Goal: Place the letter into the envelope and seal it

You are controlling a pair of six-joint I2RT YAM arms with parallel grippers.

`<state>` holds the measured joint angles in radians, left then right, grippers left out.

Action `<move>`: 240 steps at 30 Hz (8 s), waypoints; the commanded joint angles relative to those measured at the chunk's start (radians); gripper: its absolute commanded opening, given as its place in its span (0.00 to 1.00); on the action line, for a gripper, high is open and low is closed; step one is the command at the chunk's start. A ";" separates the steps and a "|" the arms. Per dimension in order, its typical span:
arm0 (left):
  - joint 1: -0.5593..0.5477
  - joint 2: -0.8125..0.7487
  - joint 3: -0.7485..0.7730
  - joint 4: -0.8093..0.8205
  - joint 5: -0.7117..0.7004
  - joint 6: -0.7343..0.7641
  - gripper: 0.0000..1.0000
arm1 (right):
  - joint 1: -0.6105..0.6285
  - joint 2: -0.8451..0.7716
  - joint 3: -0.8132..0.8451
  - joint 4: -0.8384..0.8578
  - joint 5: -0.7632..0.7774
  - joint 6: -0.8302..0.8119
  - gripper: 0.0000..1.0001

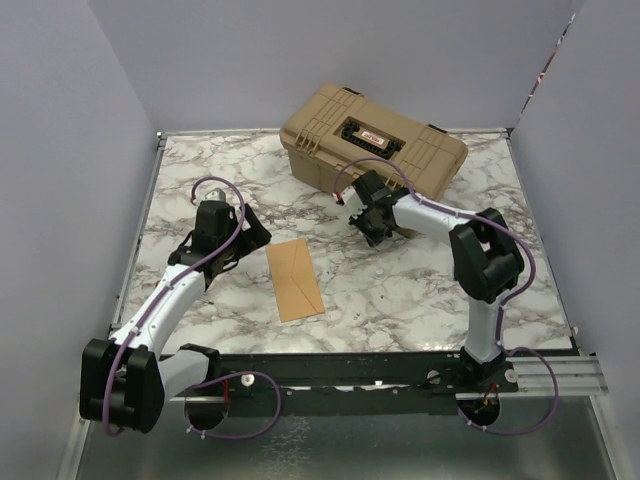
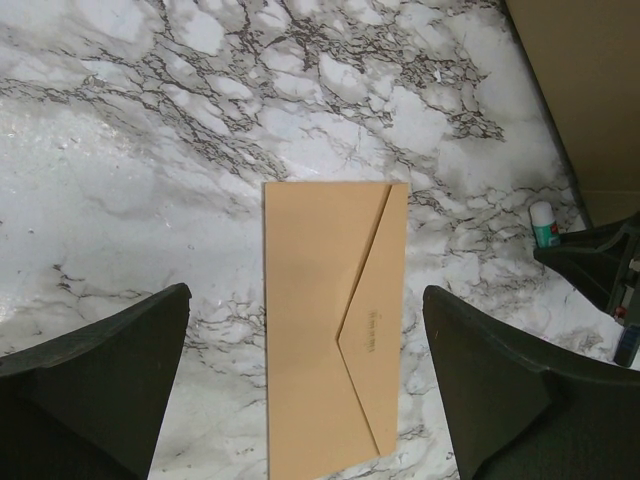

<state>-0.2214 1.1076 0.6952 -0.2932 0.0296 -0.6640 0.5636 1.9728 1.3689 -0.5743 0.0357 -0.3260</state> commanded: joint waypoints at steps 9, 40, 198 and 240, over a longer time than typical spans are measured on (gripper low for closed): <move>0.006 -0.058 0.152 0.028 0.216 0.096 0.99 | 0.012 -0.289 -0.025 0.189 -0.305 0.177 0.04; -0.164 -0.079 0.164 0.724 0.605 -0.220 0.60 | 0.014 -0.519 -0.198 1.047 -0.993 1.054 0.04; -0.190 -0.078 0.171 0.526 0.043 -0.358 0.00 | 0.162 -0.433 0.010 0.588 -0.172 0.369 0.01; -0.187 -0.195 0.188 0.871 0.679 -0.178 0.00 | 0.117 -0.537 -0.288 1.487 -1.017 1.311 0.49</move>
<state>-0.4080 0.9127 0.8520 0.5011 0.6716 -0.8082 0.6811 1.4132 1.0668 0.8158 -0.9340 0.9215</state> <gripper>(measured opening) 0.189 0.557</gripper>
